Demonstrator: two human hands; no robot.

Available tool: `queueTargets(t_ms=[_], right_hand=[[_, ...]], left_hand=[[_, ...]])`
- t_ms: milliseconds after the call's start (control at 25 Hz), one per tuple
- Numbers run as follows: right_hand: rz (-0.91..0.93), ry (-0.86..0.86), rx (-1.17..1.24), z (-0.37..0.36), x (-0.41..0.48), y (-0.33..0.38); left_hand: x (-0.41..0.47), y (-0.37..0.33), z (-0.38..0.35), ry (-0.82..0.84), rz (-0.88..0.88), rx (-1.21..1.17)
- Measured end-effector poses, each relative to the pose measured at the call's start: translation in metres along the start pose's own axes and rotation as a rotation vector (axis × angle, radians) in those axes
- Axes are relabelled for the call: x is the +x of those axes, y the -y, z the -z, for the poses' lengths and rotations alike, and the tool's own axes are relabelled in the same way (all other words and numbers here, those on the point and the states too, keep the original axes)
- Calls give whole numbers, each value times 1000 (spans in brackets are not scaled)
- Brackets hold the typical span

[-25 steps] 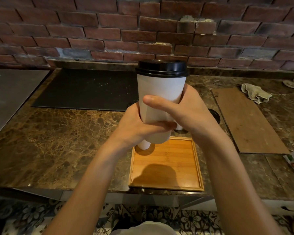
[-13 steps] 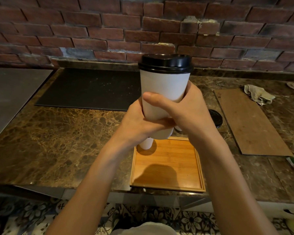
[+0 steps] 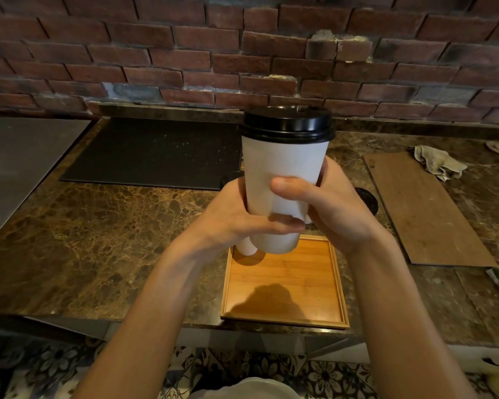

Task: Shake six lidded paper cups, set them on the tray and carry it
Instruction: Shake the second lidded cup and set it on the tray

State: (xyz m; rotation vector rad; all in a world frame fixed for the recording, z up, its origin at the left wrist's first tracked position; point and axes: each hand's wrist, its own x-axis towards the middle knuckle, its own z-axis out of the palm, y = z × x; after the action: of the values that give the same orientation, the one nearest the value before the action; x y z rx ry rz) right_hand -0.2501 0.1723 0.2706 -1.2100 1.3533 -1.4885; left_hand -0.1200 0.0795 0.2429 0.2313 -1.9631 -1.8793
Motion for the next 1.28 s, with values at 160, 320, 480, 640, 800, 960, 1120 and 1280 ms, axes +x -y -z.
queueTargets(t_ms=[160,320,480,640,800,960,1120,1280], right_hand=[[-29,4,-54,2,2,0],[-23,-39,-121,1,5,3],[-16,-95,-164,-1,5,2],[-16,-168,-217,-6,5,0],[-29,-270,-289,-12,5,-5],[-20,-322,-261,-16,5,-8],[-18,-259,-191,-11,4,-2],[13,-158,-136,-5,3,4]], left_hand=[[0,2,-2,-45,1,30],[2,4,-1,-95,17,60],[4,6,0,-138,23,111],[5,7,-1,-192,22,145],[5,11,-1,-249,25,217],[4,11,-2,-263,2,245],[1,6,0,-221,0,202],[0,2,1,-162,7,162]])
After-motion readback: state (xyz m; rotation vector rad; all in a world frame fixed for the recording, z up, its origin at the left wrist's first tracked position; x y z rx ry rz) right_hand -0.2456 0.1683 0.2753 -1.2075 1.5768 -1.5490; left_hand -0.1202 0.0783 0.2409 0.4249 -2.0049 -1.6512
